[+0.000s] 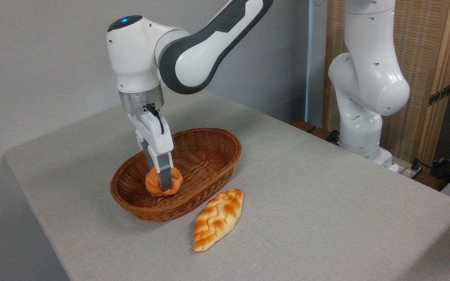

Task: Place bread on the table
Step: 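Close the gripper on the round bun and lift it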

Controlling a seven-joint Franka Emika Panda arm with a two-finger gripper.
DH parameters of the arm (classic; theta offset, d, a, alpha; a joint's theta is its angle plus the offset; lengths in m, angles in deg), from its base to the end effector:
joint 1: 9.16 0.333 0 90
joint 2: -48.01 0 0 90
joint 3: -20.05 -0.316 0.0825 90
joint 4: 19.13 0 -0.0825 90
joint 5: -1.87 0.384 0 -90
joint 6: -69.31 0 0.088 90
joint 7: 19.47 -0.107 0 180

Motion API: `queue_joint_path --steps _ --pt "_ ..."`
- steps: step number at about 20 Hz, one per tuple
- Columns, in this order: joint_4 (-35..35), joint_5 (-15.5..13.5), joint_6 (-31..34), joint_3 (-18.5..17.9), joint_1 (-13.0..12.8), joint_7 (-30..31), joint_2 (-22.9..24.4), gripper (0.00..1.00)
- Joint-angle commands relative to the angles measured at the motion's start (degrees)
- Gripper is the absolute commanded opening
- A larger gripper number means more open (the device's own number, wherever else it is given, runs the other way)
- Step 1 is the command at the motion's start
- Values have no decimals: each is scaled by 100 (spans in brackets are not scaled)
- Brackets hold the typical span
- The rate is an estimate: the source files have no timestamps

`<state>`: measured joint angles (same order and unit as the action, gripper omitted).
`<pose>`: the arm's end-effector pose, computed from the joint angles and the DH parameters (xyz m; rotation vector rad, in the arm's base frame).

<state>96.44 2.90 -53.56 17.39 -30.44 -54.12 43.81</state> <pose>0.5435 -0.1827 0.4210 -2.7772 1.4095 -0.0795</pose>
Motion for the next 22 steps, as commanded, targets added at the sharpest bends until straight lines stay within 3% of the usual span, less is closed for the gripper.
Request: queue_joint_path --steps 1,12,17,22 --pt "-17 -33 -140 -50 -25 2 33 39" --pt "-315 -288 211 -94 -8 55 410 44" --pt "-342 -288 457 -296 1 37 709 44" --pt "-342 -253 843 -735 1 2 1052 45"
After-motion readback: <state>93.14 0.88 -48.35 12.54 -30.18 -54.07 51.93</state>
